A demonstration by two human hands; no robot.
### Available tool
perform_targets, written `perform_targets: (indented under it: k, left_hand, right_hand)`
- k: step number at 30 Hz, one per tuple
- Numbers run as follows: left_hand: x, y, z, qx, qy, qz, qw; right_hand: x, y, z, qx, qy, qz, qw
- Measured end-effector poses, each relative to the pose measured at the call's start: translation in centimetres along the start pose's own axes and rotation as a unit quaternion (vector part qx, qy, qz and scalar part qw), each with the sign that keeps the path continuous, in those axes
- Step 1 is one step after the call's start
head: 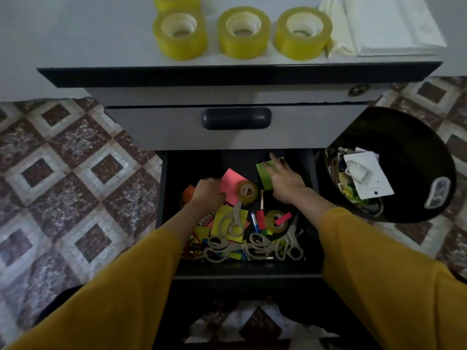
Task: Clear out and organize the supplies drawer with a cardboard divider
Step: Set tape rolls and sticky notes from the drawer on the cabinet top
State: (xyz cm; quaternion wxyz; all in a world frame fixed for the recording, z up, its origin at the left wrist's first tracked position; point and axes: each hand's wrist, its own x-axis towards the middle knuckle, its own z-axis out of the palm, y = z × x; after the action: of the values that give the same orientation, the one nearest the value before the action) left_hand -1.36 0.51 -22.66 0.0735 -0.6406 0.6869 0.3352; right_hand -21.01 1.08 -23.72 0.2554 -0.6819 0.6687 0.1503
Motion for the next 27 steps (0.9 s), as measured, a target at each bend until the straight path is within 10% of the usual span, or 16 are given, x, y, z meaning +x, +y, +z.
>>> perform_targets:
  k: [27]
  left_hand:
    - [1.6, 1.4, 1.1, -0.112, 0.019, -0.078, 0.99]
  right_hand:
    - [0.1, 0.2, 1.4, 0.004, 0.035, 0.075, 0.997]
